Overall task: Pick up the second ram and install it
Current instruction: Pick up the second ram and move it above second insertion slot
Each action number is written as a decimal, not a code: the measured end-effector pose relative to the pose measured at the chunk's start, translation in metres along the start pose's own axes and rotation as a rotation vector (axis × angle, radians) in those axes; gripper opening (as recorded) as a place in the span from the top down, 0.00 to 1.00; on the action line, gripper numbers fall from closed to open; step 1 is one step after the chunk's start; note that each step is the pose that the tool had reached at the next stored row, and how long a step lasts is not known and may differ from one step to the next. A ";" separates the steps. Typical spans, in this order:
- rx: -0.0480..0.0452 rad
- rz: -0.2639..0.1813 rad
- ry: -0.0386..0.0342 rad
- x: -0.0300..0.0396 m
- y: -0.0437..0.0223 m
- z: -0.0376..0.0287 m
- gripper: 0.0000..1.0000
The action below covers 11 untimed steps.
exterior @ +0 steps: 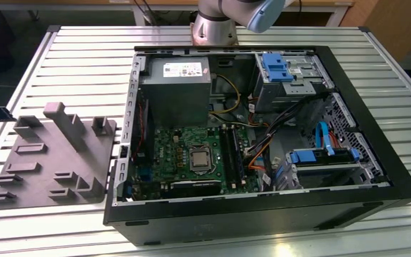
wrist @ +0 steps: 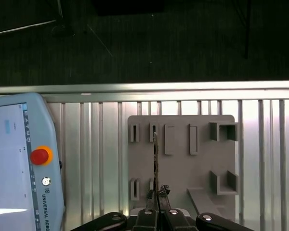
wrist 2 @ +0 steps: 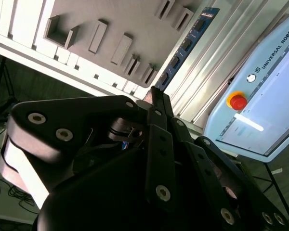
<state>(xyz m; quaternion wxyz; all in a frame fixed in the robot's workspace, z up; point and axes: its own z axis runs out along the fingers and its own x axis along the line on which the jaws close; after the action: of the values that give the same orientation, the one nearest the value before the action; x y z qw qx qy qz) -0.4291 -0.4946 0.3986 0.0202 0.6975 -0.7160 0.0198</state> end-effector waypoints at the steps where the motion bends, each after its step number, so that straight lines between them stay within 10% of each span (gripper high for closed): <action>1: 0.0000 0.000 0.0000 0.0001 0.0000 -0.0010 0.88; 11: 0.0000 0.000 0.0000 0.0007 0.0000 -0.0121 0.88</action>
<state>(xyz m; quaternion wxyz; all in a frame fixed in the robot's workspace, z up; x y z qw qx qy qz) -0.4291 -0.4946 0.4108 0.0202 0.6975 -0.7160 0.0198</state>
